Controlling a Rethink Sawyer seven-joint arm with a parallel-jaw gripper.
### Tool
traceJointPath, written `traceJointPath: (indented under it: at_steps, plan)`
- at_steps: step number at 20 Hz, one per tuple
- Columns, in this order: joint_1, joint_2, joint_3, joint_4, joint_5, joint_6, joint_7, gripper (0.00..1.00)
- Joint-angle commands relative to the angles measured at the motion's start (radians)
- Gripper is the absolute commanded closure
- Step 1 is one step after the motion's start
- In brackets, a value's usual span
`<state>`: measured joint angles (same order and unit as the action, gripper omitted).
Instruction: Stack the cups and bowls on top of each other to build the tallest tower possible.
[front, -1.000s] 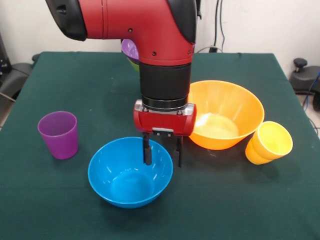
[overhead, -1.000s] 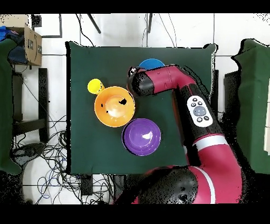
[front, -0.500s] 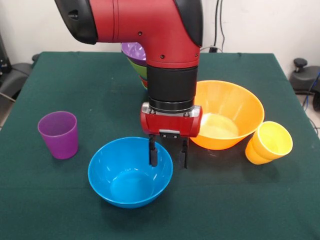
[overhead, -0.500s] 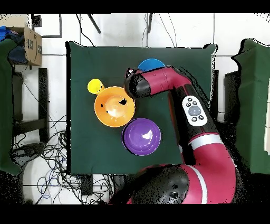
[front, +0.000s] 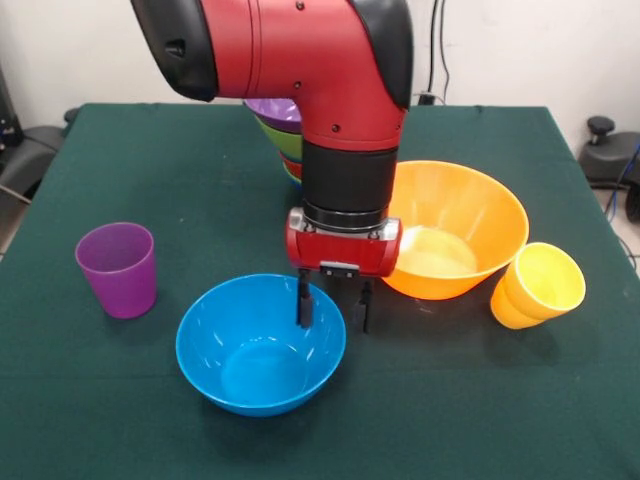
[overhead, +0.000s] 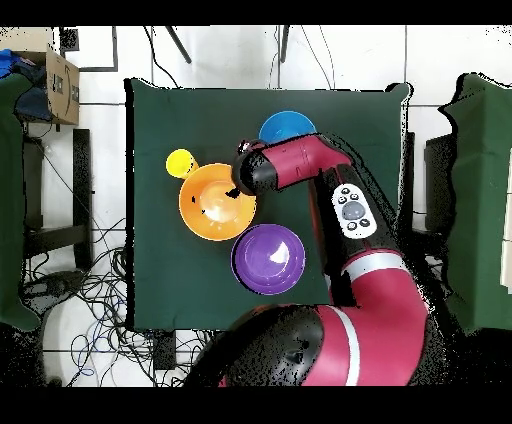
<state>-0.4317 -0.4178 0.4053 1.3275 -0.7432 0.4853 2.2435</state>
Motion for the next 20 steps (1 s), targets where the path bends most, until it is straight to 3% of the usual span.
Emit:
traceJointPath:
  at_steps: [1,6,7,20]
  plan:
    - [0.046,0.069,-0.093,0.012,-0.066,-0.015,0.015,0.0]
    - [0.067,0.078,-0.126,0.003,-0.061,-0.024,0.014,0.0]
    - [0.069,0.079,-0.133,0.005,-0.052,-0.034,0.008,1.0]
    - [0.054,0.059,-0.117,0.008,-0.019,-0.036,-0.026,1.0]
